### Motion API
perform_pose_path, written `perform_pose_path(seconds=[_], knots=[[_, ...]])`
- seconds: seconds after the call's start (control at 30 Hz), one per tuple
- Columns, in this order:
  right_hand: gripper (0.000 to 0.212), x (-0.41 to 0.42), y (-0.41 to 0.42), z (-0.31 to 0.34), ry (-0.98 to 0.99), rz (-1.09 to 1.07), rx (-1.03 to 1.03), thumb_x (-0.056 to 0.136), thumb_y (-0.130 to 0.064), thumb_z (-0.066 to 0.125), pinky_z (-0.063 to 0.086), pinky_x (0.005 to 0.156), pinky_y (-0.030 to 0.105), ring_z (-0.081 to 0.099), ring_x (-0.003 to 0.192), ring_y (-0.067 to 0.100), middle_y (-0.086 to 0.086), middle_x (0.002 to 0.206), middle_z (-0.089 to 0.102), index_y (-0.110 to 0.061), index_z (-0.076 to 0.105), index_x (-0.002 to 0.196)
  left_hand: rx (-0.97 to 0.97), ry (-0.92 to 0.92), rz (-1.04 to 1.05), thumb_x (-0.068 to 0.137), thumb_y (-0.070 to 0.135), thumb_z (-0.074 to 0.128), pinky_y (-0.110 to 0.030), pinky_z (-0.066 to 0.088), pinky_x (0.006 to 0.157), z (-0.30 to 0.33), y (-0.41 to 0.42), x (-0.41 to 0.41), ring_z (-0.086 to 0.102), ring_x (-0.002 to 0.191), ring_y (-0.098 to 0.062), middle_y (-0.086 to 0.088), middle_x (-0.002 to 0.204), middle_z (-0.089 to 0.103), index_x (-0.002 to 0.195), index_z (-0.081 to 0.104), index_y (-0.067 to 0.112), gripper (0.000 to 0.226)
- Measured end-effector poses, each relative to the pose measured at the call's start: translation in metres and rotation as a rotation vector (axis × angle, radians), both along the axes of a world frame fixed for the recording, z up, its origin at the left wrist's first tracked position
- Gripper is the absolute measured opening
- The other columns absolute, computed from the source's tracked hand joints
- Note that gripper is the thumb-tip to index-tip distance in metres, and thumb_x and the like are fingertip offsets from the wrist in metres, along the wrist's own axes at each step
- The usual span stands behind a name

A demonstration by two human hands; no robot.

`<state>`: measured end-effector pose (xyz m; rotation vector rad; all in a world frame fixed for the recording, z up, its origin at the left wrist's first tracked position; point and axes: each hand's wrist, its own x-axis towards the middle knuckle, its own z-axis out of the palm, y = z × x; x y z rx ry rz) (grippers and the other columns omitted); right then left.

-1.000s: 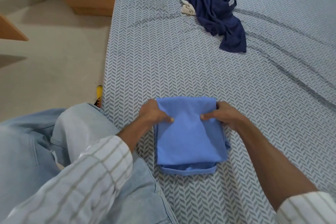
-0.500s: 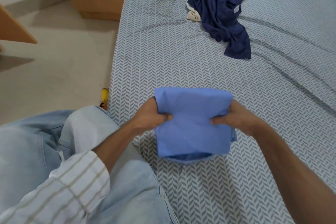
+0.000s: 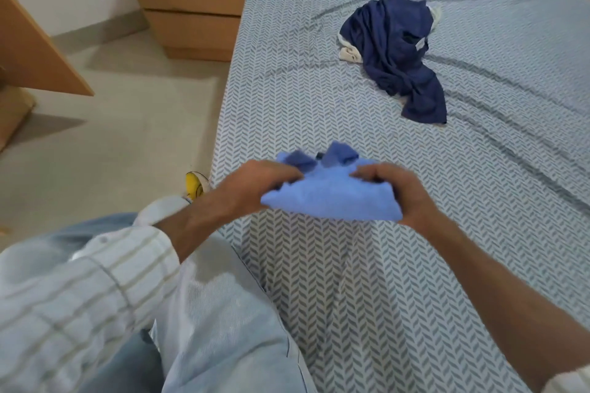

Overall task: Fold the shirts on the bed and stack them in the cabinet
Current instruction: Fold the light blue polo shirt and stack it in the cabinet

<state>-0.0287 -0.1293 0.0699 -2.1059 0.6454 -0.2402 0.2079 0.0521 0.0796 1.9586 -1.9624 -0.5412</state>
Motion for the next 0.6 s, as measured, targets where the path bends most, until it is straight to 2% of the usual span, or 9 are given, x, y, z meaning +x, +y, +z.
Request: perform_pose_path(seconds=[0.03,0.07,0.13,0.17,0.27,0.33,0.4,0.5,0.6], knots=[[0.024,-0.008,0.012,-0.019,0.052,-0.02,-0.088,0.075,-0.014,0.071,0.054,0.088,0.043,0.065,0.086,0.023,0.015,0.092,0.069,-0.001,0.072,0.095,0.057,-0.008,-0.062,0.078,0.038,0.046,-0.033,0.051,0.073,-0.017,0.009,-0.004,0.068,0.087,-0.027,-0.009,0.101,0.072,0.107,0.071,0.012,0.047],[0.025,-0.023,0.022,-0.039,0.102,0.022,-0.333,0.078,-0.013,0.069,0.049,0.095,0.047,0.066,0.092,0.017,0.005,0.097,0.071,-0.003,0.071,0.101,0.064,-0.023,-0.139,0.079,0.034,0.048,-0.036,0.054,0.071,-0.034,0.019,-0.009,0.068,0.085,-0.027,-0.009,0.098,0.072,0.105,0.071,0.01,0.042],[0.018,-0.041,0.036,-0.079,0.053,0.142,-0.532,0.083,-0.017,0.062,0.033,0.111,0.038,0.061,0.111,0.004,-0.02,0.11,0.067,-0.021,0.069,0.1,0.011,-0.072,-0.288,0.081,0.023,0.055,-0.039,0.058,0.066,-0.067,0.036,-0.018,0.069,0.08,-0.025,-0.008,0.094,0.073,0.103,0.07,0.01,0.03],[0.014,-0.051,0.037,-0.089,0.072,0.226,-0.578,0.084,-0.019,0.064,0.027,0.114,0.034,0.058,0.119,0.006,-0.021,0.117,0.066,-0.025,0.065,0.096,-0.028,-0.115,-0.351,0.082,0.019,0.059,-0.038,0.06,0.068,-0.08,0.04,-0.02,0.07,0.083,-0.025,-0.007,0.098,0.074,0.106,0.07,0.01,0.028],[0.015,-0.061,0.053,-0.1,0.079,0.359,-0.656,0.081,-0.017,0.072,0.031,0.113,0.047,0.052,0.131,0.014,-0.007,0.13,0.066,-0.023,0.063,0.091,0.0,-0.207,-0.476,0.071,0.01,0.079,-0.039,0.061,0.079,-0.088,0.042,-0.022,0.07,0.099,-0.026,-0.007,0.11,0.073,0.113,0.071,0.01,0.042],[0.013,-0.063,0.058,-0.094,0.138,0.398,-0.678,0.078,-0.019,0.07,0.03,0.114,0.052,0.047,0.139,0.015,-0.007,0.137,0.062,-0.023,0.063,0.088,0.072,-0.226,-0.495,0.066,0.021,0.082,-0.039,0.059,0.086,-0.087,0.045,-0.019,0.065,0.108,-0.026,-0.006,0.117,0.07,0.117,0.069,0.012,0.054],[0.016,-0.067,0.062,-0.083,0.198,0.367,-0.661,0.074,-0.017,0.067,0.025,0.116,0.056,0.037,0.145,0.015,-0.007,0.142,0.057,-0.025,0.063,0.087,0.106,-0.239,-0.441,0.067,0.032,0.072,-0.039,0.055,0.094,-0.084,0.051,-0.02,0.06,0.113,-0.025,-0.005,0.121,0.067,0.117,0.069,0.017,0.053],[0.03,-0.076,0.079,-0.073,0.146,0.228,-0.668,0.07,-0.011,0.055,0.029,0.111,0.053,0.042,0.143,0.022,0.0,0.141,0.058,-0.023,0.069,0.093,0.064,-0.254,-0.341,0.071,0.03,0.052,-0.04,0.054,0.079,-0.081,0.059,-0.033,0.059,0.093,-0.024,-0.003,0.098,0.066,0.097,0.072,0.017,0.035],[0.037,-0.084,0.107,-0.073,0.163,0.217,-0.659,0.066,-0.021,0.057,0.039,0.096,0.044,0.059,0.117,0.024,-0.002,0.122,0.066,-0.022,0.071,0.1,0.067,-0.215,-0.324,0.076,0.023,0.048,-0.038,0.052,0.071,-0.078,0.06,-0.044,0.055,0.085,-0.021,-0.002,0.086,0.062,0.098,0.073,0.016,0.034]])
